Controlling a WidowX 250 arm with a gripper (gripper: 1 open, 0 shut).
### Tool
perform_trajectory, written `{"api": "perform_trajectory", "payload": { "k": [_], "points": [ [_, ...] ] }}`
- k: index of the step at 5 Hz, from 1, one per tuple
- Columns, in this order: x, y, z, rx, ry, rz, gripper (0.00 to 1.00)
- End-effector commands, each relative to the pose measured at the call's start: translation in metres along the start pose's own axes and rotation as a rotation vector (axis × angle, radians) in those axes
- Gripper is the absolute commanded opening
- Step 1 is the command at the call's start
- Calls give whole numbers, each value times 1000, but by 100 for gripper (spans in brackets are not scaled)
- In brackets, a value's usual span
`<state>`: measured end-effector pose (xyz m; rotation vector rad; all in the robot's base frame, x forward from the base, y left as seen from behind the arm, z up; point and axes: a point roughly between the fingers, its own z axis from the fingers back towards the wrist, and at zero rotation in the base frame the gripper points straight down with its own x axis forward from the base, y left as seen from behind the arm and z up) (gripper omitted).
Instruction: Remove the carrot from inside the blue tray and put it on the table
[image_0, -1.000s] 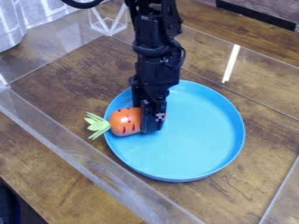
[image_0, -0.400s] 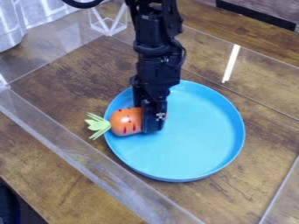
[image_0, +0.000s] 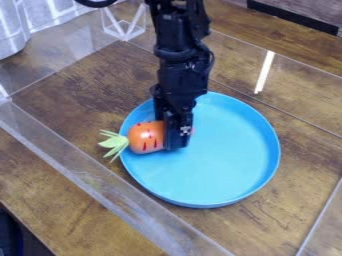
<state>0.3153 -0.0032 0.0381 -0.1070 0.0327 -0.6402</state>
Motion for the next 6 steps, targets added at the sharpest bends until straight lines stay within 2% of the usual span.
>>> {"api": "perform_trajectory", "payload": {
  "k": [1, 3, 4, 6],
  "points": [
    [15, -4, 22, 39, -55, -30, 0],
    [23, -5, 21, 30, -59, -40, 0],
    [25, -5, 13, 21, -56, -40, 100],
    [29, -5, -5, 5, -34, -37, 100]
  ]
}}
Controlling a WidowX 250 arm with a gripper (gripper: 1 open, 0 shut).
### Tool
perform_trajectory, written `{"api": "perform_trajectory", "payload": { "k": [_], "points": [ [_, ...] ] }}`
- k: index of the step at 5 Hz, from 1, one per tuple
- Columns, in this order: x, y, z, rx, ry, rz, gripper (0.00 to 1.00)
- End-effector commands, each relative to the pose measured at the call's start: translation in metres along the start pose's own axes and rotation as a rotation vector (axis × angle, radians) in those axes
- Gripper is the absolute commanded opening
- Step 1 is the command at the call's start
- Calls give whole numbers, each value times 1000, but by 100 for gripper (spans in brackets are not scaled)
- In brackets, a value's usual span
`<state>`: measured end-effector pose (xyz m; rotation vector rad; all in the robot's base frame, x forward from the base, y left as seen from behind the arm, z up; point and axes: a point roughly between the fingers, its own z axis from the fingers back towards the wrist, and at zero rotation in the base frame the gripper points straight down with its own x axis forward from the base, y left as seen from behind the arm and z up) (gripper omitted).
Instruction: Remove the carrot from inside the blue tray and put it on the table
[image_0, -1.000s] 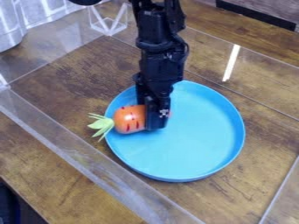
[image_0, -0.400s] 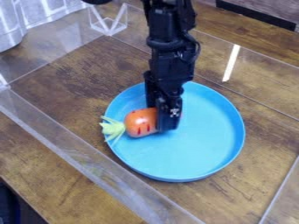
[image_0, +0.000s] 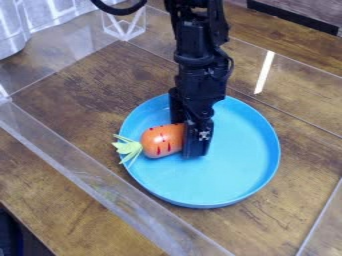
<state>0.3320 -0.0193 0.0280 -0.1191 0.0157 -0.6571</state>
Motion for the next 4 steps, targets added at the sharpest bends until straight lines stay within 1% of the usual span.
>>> {"api": "perform_trajectory", "payload": {
  "k": [1, 4],
  "points": [
    [6, -3, 0, 6, -12, -17, 100],
    [6, -2, -16, -12, 6, -12, 100]
  ]
}}
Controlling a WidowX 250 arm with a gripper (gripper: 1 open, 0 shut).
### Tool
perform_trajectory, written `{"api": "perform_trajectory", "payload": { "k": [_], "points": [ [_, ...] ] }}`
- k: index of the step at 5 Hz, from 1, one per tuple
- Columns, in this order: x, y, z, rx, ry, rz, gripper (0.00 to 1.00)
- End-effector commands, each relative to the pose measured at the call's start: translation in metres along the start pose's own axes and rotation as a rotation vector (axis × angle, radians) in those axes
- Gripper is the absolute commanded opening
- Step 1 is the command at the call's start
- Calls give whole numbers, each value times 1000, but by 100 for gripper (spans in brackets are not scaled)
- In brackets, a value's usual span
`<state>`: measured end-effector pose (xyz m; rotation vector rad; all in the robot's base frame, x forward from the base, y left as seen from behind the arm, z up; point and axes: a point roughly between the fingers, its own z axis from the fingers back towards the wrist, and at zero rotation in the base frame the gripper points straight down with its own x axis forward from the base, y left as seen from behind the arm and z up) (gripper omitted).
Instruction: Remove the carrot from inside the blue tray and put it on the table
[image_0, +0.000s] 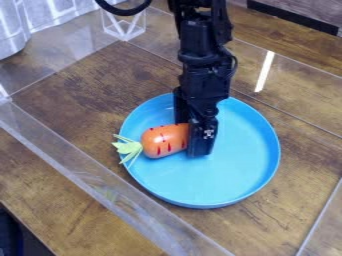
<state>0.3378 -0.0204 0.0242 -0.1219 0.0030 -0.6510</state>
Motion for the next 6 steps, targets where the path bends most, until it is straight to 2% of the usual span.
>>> {"api": "perform_trajectory", "payload": {
  "k": [1, 6],
  "points": [
    [1, -5, -17, -18, 25, -15, 100],
    [0, -5, -30, -47, 65, -22, 100]
  ]
}}
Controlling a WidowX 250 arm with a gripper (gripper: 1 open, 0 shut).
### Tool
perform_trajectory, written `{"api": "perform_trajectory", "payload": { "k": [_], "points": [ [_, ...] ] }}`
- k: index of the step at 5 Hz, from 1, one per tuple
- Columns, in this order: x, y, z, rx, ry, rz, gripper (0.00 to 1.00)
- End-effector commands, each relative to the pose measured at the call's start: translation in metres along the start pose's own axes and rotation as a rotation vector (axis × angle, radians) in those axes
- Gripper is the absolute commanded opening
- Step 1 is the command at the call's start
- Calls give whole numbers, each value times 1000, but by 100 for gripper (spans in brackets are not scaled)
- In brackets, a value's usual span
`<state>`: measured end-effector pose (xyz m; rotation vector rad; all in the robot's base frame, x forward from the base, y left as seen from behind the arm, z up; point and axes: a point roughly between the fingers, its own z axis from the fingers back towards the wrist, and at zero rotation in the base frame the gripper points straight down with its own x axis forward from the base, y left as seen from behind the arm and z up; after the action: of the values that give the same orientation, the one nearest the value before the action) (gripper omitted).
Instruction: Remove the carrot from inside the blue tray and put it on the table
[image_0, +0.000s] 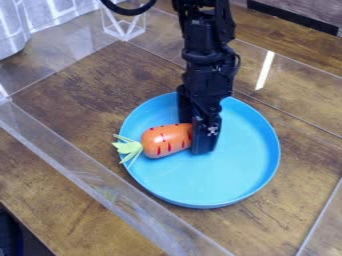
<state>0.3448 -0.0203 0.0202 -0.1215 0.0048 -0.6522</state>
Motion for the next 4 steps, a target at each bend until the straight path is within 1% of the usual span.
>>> {"api": "perform_trajectory", "payload": {
  "k": [1, 3, 4],
  "points": [
    [-5, -10, -28, -53, 71, -23, 100],
    [-5, -11, -29, -64, 84, -26, 100],
    [-7, -7, -29, -69, 99, -22, 100]
  ]
}}
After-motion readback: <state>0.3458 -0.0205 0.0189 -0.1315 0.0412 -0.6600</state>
